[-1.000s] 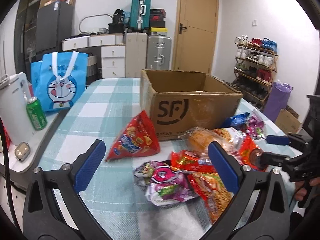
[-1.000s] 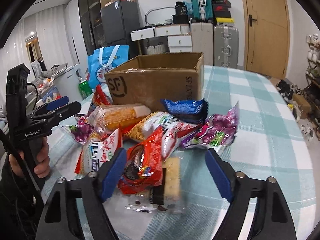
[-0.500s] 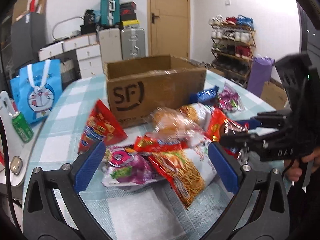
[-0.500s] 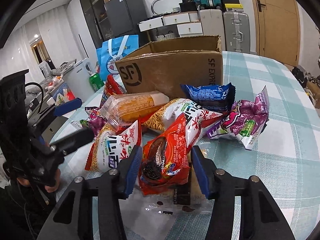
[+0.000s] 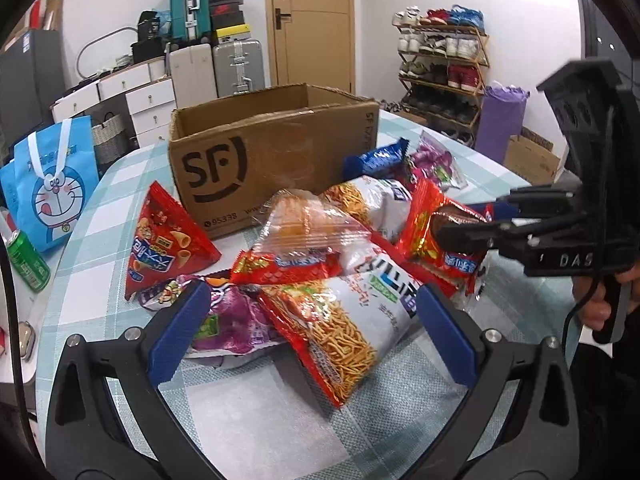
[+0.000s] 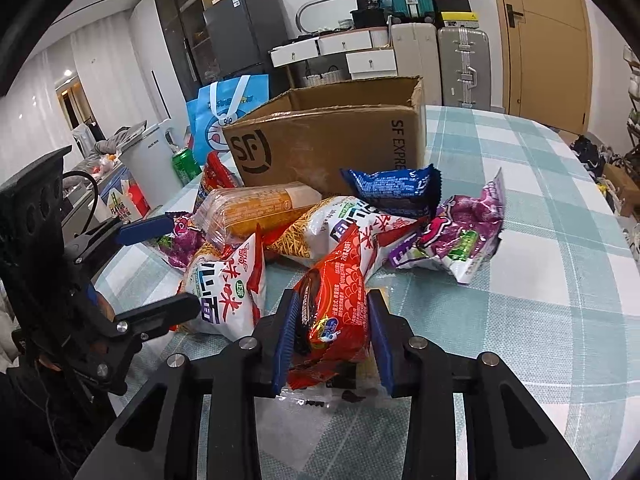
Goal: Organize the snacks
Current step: 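Lower the right gripper onto the red Oreo pack while the left gripper lowers onto the white noodle-snack bag, then close the right gripper on the Oreo pack while the left gripper grasps the noodle-snack bag, lift both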
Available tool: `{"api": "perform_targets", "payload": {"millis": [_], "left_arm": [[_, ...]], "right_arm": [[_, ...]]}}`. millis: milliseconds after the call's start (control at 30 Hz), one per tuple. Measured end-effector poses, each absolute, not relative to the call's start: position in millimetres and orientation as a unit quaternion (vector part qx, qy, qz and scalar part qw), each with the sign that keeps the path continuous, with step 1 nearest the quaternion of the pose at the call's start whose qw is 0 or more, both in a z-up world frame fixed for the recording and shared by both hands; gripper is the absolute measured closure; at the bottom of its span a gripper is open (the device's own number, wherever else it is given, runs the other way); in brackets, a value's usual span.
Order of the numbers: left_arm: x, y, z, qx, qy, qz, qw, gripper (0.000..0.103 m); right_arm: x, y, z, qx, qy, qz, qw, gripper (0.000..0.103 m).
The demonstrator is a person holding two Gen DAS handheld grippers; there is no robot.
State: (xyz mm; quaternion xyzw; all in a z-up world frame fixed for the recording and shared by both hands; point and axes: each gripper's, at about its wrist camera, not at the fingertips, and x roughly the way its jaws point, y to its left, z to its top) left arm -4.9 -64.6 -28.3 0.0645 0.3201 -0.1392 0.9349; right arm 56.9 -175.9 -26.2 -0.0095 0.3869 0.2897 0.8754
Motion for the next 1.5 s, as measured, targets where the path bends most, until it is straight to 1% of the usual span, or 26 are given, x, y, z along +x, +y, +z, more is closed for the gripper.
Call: {"api": "perform_targets", "payload": {"millis": [33, 100, 200, 500, 733, 800, 867, 900, 933, 1067, 1100, 1133, 1333, 1500], "left_arm": [[-4, -68, -30, 0.071, 0.323, -0.142, 0.933, 0.001], [-4, -72, -32, 0.08, 0.325, -0.145, 0.931, 0.001], [-5, -78, -34, 0.096, 0.326, -0.148, 0.929, 0.001], [-4, -85, -36, 0.116, 0.326, -0.151, 0.926, 0.001], [0, -102, -44, 0.172, 0.333, -0.117, 0.92, 0.001], [1, -103, -45, 0.177, 0.331, -0.11, 0.92, 0.005], [2, -104, -45, 0.178, 0.328, -0.108, 0.921, 0.013], [1, -104, -45, 0.177, 0.327, -0.113, 0.921, 0.02], [0, -104, -46, 0.171, 0.336, -0.137, 0.916, 0.034], [-6, -102, -45, 0.175, 0.329, -0.139, 0.918, 0.043], [-6, -101, -44, 0.17, 0.329, -0.144, 0.918, 0.05], [-7, -99, -43, 0.165, 0.328, -0.15, 0.918, 0.054], [-7, -91, -37, 0.136, 0.323, -0.161, 0.923, 0.06], [-9, -85, -32, 0.103, 0.317, -0.172, 0.927, 0.062]], "right_arm": [[56, -176, -25, -0.008, 0.385, 0.291, 0.876, 0.068], [54, -180, -21, -0.008, 0.373, 0.288, 0.882, 0.076], [49, -182, -13, -0.011, 0.354, 0.284, 0.891, 0.08], [44, -178, -10, -0.027, 0.338, 0.282, 0.898, 0.081], [45, -177, -15, -0.03, 0.347, 0.284, 0.893, 0.081], [46, -177, -16, -0.026, 0.352, 0.29, 0.89, 0.081], [45, -175, -19, -0.027, 0.355, 0.293, 0.887, 0.08], [45, -173, -19, -0.031, 0.355, 0.293, 0.887, 0.079], [45, -172, -20, -0.035, 0.357, 0.293, 0.886, 0.079], [46, -170, -26, -0.039, 0.365, 0.295, 0.882, 0.075], [46, -170, -26, -0.038, 0.366, 0.296, 0.881, 0.075], [46, -170, -26, -0.038, 0.367, 0.297, 0.881, 0.075], [42, -172, -19, -0.038, 0.348, 0.3, 0.887, 0.079], [40, -178, -12, -0.028, 0.332, 0.295, 0.895, 0.08]]}}
